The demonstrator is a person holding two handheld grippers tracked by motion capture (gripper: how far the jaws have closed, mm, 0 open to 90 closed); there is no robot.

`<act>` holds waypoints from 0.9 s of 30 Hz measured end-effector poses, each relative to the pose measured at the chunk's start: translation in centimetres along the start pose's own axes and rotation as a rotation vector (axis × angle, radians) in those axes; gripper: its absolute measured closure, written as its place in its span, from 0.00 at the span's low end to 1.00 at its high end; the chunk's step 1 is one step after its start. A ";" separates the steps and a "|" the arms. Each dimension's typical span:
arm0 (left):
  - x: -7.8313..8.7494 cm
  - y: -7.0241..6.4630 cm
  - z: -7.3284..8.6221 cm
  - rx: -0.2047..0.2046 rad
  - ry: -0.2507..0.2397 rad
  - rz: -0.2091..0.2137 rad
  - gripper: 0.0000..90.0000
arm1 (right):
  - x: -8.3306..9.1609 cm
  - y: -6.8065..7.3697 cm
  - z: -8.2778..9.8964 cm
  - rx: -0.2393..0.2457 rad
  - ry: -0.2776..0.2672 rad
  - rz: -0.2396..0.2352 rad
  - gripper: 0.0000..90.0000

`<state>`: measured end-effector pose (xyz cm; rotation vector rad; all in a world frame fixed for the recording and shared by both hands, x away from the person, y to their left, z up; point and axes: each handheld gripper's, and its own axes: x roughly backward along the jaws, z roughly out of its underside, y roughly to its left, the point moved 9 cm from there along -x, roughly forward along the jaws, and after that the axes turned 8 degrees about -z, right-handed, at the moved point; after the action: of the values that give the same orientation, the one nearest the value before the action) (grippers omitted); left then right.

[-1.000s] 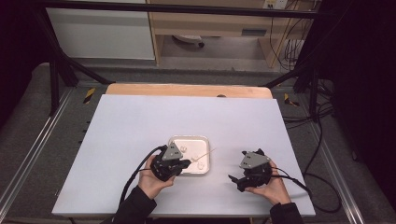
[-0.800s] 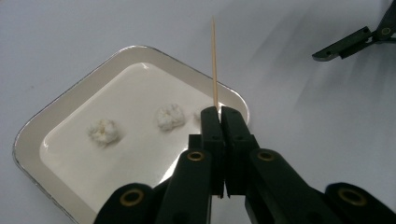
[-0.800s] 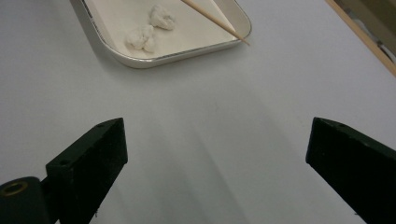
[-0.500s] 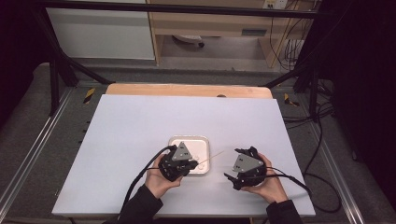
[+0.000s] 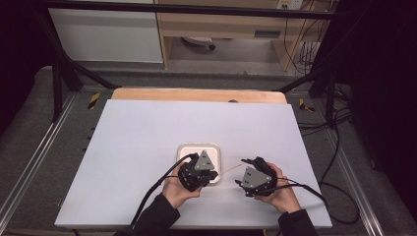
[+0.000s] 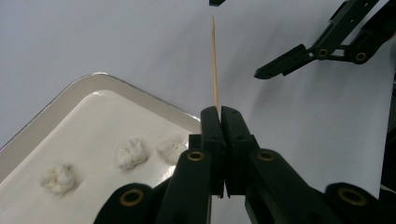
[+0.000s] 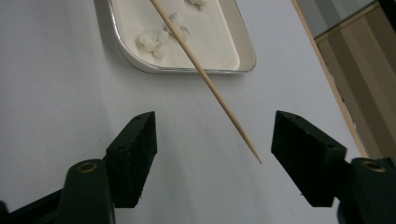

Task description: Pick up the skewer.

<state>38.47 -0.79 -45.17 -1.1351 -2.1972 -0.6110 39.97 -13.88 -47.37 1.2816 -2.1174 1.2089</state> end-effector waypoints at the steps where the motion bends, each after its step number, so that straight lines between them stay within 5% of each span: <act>1: 0.0 -0.1 0.0 -0.005 0.003 0.001 0.99 | 0.0 0.0 0.0 0.016 0.002 0.003 0.39; 16: -0.7 -1.1 -0.7 -0.042 0.034 0.026 0.99 | -0.4 0.1 -0.3 0.247 0.048 0.024 0.66; 27: -0.9 -1.5 -0.9 -0.051 0.041 0.042 0.99 | -0.7 0.5 0.1 0.331 0.089 -0.001 0.81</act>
<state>37.93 -2.63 -45.37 -1.1813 -2.1294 -0.6699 39.88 -13.45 -48.14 1.3314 -1.9085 1.6360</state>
